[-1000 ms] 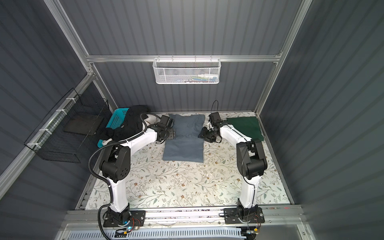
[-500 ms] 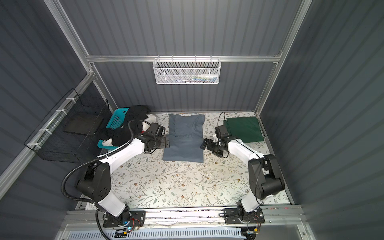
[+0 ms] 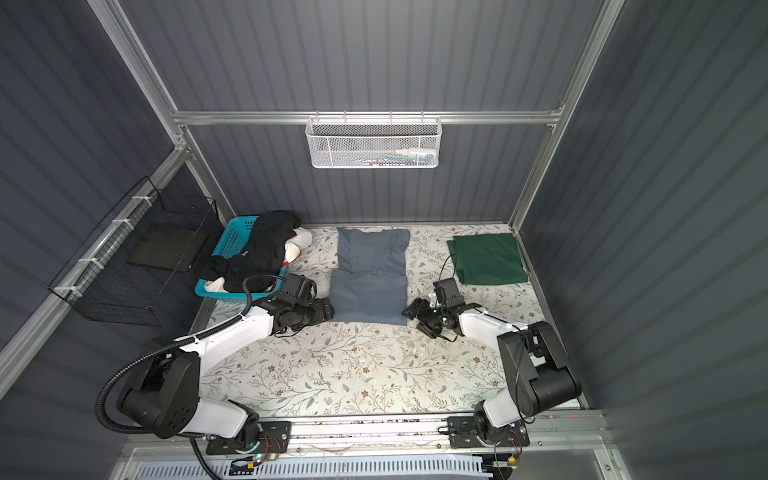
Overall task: Fold and stack the t-shirts
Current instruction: 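Draw both grippers back off the folded shirt toward the robot, then lower both grippers and pinch the near corners of the grey-blue shirt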
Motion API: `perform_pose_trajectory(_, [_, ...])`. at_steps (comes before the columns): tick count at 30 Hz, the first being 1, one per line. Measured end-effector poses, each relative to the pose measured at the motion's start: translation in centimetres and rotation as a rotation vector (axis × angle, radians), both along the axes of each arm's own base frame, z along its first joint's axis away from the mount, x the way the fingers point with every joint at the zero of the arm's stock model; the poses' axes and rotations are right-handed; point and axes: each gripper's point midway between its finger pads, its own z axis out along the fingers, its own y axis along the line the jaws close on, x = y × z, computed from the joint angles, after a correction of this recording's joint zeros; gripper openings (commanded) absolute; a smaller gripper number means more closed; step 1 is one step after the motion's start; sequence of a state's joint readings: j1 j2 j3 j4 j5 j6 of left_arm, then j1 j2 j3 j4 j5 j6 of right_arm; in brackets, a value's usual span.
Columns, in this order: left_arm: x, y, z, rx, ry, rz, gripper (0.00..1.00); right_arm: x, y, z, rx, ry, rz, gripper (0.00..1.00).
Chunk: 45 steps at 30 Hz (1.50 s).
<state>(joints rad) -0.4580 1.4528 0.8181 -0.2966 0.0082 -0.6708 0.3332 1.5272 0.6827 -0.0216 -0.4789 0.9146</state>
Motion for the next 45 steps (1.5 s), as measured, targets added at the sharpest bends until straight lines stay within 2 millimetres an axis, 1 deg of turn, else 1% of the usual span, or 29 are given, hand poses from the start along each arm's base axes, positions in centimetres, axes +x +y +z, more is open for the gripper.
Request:
perform_pose_trajectory(3, [0.0,0.1,-0.6,-0.042,0.01,0.03,0.78,0.3,0.6,0.0,0.015,-0.009,-0.002,0.68])
perform_pose_trajectory(6, [0.2,0.5,-1.0,-0.087,0.015,0.07,0.78,0.5,0.9,0.0,0.019,-0.017,-0.003,0.66])
perform_pose_trajectory(9, [0.2,1.1,-2.1,-0.139,0.04,0.117,0.75,0.7,1.0,-0.2,0.019,-0.022,-0.005,0.65])
perform_pose_trajectory(12, [0.2,1.3,-3.1,-0.174,0.076,0.146,0.7,0.8,0.9,-0.7,0.011,-0.013,-0.011,0.63])
perform_pose_trajectory(13, [0.4,1.3,-3.0,-0.19,0.073,0.152,0.68,0.8,0.9,-0.9,0.009,-0.009,-0.012,0.63])
perform_pose_trajectory(15, [0.6,1.0,-2.9,-0.213,0.074,0.154,0.68,0.7,0.9,-1.2,0.003,-0.002,-0.012,0.62])
perform_pose_trajectory(20, [0.4,0.4,-3.0,-0.258,0.088,0.162,0.6,0.5,1.0,-1.5,-0.004,0.009,-0.012,0.59])
perform_pose_trajectory(21, [0.3,0.3,-3.3,-0.268,0.097,0.164,0.6,0.5,1.0,-1.5,-0.004,0.013,-0.014,0.58])
perform_pose_trajectory(27, [0.4,-0.5,-3.3,-0.344,0.092,0.179,0.58,0.2,1.4,-1.8,-0.008,0.032,-0.024,0.54])
perform_pose_trajectory(35, [1.0,-1.3,-3.4,-0.4,0.085,0.179,0.54,0.7,2.2,-2.0,0.009,0.038,-0.034,0.47])
perform_pose_trajectory(39, [1.7,-2.1,-3.5,-0.43,0.072,0.154,0.5,0.8,2.4,-2.2,0.014,0.041,-0.037,0.41])
perform_pose_trajectory(42, [2.0,-2.7,-3.7,-0.44,0.064,0.133,0.44,0.8,2.4,-2.3,0.013,0.043,-0.041,0.37])
perform_pose_trajectory(45, [2.2,-3.5,-3.9,-0.44,0.057,0.108,0.34,0.8,2.3,-2.5,0.007,0.047,-0.047,0.3])
